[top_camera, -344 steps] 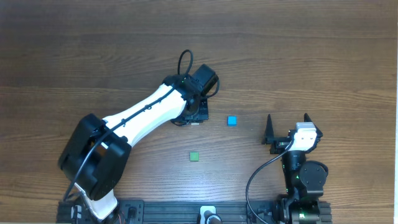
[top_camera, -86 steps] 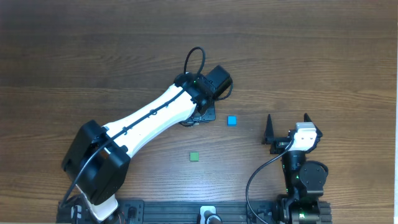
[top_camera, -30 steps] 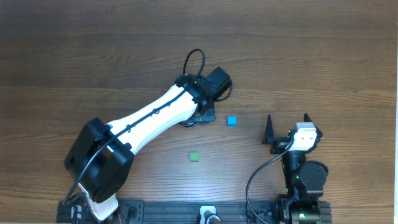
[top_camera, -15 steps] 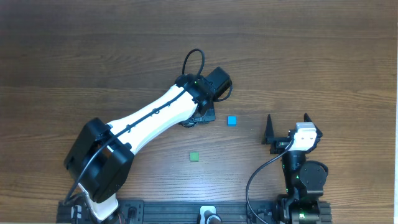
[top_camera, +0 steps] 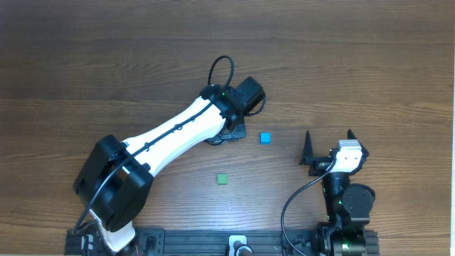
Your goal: Stack Cubes
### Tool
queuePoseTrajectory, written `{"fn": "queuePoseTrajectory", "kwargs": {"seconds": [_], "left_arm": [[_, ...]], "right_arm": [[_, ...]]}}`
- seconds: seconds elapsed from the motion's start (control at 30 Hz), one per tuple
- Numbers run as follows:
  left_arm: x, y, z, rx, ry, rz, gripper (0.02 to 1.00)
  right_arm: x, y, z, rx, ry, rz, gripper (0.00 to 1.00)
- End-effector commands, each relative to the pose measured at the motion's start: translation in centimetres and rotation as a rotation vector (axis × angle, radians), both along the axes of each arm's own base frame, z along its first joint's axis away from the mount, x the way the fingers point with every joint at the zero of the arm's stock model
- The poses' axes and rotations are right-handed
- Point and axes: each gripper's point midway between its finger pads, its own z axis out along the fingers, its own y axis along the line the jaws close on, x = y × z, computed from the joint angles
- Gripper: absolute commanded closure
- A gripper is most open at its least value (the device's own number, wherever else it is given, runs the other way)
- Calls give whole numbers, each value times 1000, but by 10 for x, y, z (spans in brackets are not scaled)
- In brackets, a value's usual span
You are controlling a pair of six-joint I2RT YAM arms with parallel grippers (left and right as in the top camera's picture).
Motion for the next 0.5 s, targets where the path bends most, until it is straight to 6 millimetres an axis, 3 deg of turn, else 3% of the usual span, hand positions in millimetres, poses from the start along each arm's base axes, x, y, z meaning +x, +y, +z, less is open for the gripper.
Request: {"fn": "queuePoseTrajectory", "kwargs": {"seconds": [0.03,0.13,0.5], "left_arm": [[2,8,-7,30,6,29,750],[2,8,-8,31,7,30,691],[1,9,-12,40,15,30,678]], "right_arm": [[0,-1,-2,-1,-3,-4,9],[0,-1,-2,-1,-3,-4,7],[0,-1,-2,-1,-3,-4,9]]}}
